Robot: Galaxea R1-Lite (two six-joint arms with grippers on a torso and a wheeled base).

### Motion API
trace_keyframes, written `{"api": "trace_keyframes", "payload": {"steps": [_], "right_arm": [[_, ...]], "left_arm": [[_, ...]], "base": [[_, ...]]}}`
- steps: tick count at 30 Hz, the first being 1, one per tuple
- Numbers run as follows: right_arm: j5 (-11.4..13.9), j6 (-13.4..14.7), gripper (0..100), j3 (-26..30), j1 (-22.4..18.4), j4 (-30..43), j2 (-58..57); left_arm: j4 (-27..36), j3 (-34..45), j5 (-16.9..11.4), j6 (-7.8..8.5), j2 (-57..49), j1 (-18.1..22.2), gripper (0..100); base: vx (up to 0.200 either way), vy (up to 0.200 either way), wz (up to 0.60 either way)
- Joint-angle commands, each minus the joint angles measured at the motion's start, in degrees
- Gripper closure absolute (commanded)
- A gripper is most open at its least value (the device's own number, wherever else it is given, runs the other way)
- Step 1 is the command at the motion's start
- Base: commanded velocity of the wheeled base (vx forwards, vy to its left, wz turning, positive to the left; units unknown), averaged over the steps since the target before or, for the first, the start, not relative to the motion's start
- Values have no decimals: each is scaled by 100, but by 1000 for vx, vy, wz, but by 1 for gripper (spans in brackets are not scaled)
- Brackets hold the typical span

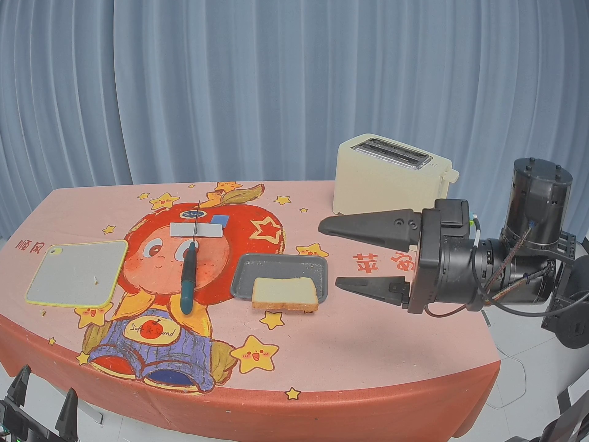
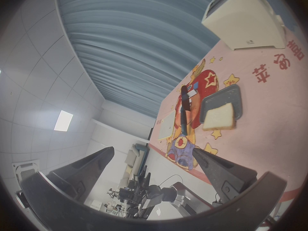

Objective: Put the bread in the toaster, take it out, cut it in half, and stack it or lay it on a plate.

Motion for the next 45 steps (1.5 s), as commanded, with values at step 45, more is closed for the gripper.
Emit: {"api": "trace_keyframes", "payload": {"steps": [45], "right_arm": [[-1, 59, 0, -25, 200, -106, 584]], "left_arm": [[-1, 101, -4, 5, -1, -2, 0]], "base": [[0, 0, 0]]}}
